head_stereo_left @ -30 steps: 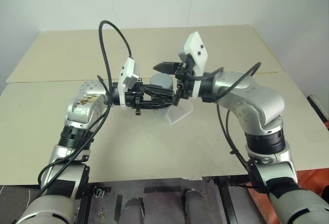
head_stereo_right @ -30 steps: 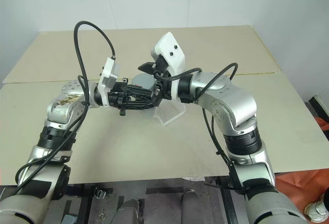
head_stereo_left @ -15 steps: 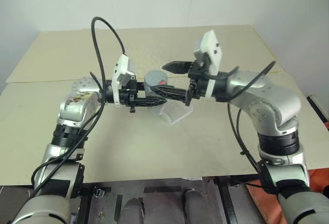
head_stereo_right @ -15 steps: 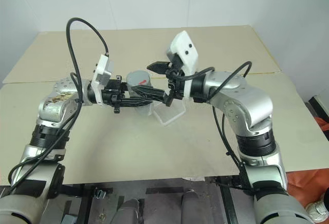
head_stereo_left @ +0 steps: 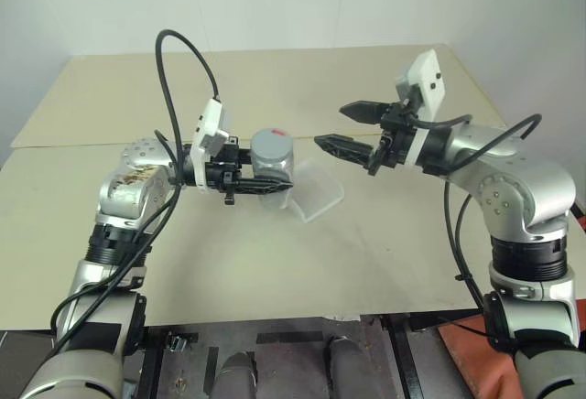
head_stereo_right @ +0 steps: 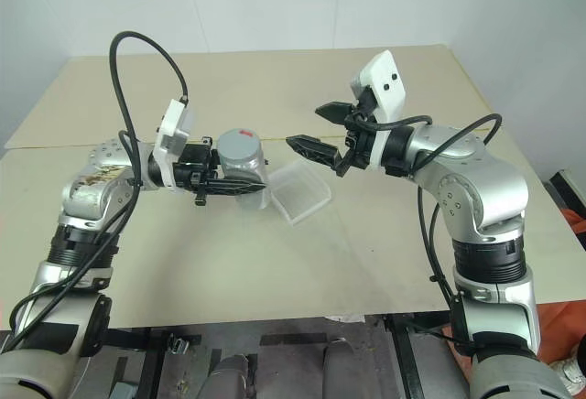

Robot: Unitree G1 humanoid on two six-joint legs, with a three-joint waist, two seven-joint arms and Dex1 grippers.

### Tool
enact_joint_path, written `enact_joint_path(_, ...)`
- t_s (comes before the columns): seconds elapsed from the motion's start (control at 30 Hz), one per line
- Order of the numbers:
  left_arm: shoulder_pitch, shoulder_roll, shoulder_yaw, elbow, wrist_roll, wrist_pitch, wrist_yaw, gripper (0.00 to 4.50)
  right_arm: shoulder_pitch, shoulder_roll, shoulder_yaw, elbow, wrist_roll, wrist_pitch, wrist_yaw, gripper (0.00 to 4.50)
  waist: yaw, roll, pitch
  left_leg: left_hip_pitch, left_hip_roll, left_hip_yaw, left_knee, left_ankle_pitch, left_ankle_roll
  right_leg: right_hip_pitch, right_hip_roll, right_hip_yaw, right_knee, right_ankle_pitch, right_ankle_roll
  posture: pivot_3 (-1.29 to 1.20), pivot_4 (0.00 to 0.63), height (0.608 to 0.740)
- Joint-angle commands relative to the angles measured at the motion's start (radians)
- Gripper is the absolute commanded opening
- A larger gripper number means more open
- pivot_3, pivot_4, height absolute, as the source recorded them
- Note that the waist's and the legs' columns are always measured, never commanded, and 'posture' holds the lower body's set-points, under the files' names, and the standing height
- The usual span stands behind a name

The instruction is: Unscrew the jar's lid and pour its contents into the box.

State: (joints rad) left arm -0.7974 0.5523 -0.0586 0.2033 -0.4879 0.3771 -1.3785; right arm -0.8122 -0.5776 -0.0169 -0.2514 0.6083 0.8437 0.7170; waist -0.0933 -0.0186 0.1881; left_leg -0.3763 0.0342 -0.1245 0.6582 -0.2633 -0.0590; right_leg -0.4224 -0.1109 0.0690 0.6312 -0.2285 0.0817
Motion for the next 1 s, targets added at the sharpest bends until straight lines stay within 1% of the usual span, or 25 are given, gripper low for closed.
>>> enact_joint_path(0.03, -0.032, -0.023, 0.007, 0.027, 0.019, -0.028, 0.032, 1.93, -0.037, -0.008, -0.045, -0.075, 0.047, -0.003, 0.011, 4.49, 0.000, 0.000, 0.000, 0.000, 0.000, 0.000, 0.000, 0.000, 0.000, 0.000, 0.000, 0.000, 0.000, 0.000, 0.000, 0.00, 0.150, 0.740)
enact_joint_path(0.27, -0.061, -0.071, -0.003, 0.085, 0.047, -0.059, 0.039, 1.93, -0.065, 0.054, -0.004, -0.126, 0.086, 0.021, -0.027, 4.49, -0.002, 0.000, 0.000, 0.000, 0.000, 0.000, 0.000, 0.000, 0.000, 0.000, 0.000, 0.000, 0.000, 0.000, 0.000, 0.00, 0.150, 0.740)
enact_joint_path(0.5, -0.080, -0.098, -0.002, 0.078, 0.047, -0.063, 0.020, 1.93, -0.103, 0.143, 0.096, -0.095, 0.028, 0.001, -0.069, 4.49, -0.002, 0.000, 0.000, 0.000, 0.000, 0.000, 0.000, 0.000, 0.000, 0.000, 0.000, 0.000, 0.001, 0.000, 0.000, 0.00, 0.150, 0.740)
enact_joint_path(0.63, -0.076, -0.094, 0.000, 0.068, 0.044, -0.060, 0.016, 1.93, -0.118, 0.171, 0.120, -0.066, -0.002, -0.012, -0.074, 4.49, -0.002, 0.000, 0.000, 0.000, 0.000, 0.000, 0.000, 0.000, 0.000, 0.000, 0.000, 0.000, 0.001, 0.000, 0.000, 0.00, 0.150, 0.740)
enact_joint_path(0.8, -0.063, -0.082, 0.010, 0.050, 0.038, -0.054, 0.015, 1.93, -0.131, 0.187, 0.123, -0.015, -0.031, -0.023, -0.067, 4.49, -0.002, 0.000, 0.000, 0.000, 0.000, 0.000, 0.000, 0.000, 0.000, 0.000, 0.000, 0.000, 0.001, 0.000, 0.000, 0.00, 0.150, 0.740)
enact_joint_path(1.0, -0.053, -0.060, 0.021, 0.039, 0.032, -0.047, 0.013, 1.93, -0.129, 0.171, 0.106, 0.021, -0.049, -0.032, -0.053, 4.49, -0.003, 0.000, 0.000, 0.000, 0.000, 0.000, 0.000, 0.000, 0.000, 0.000, 0.000, 0.000, 0.001, 0.000, 0.000, 0.00, 0.150, 0.740)
